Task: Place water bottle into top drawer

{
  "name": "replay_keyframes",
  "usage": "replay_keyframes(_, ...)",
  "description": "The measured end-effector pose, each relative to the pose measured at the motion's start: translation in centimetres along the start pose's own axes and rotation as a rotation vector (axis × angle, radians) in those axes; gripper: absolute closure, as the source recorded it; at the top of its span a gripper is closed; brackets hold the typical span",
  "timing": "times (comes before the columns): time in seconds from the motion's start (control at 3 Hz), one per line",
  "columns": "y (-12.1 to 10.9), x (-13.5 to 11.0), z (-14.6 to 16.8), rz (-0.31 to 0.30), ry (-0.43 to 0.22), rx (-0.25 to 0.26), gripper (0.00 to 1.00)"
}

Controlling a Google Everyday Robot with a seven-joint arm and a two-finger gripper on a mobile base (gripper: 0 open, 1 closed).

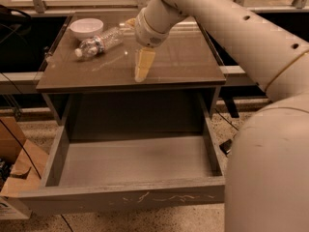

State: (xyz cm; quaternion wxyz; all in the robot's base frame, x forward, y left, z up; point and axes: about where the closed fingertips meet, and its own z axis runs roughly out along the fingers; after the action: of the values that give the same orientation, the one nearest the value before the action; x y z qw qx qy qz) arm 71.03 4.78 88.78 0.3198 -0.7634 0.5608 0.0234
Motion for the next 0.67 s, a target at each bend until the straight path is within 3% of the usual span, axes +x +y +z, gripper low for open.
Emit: replay_keyframes(0.67,-4.8,-1.0,3.9,0.016,-0.065,0.028,0.00)
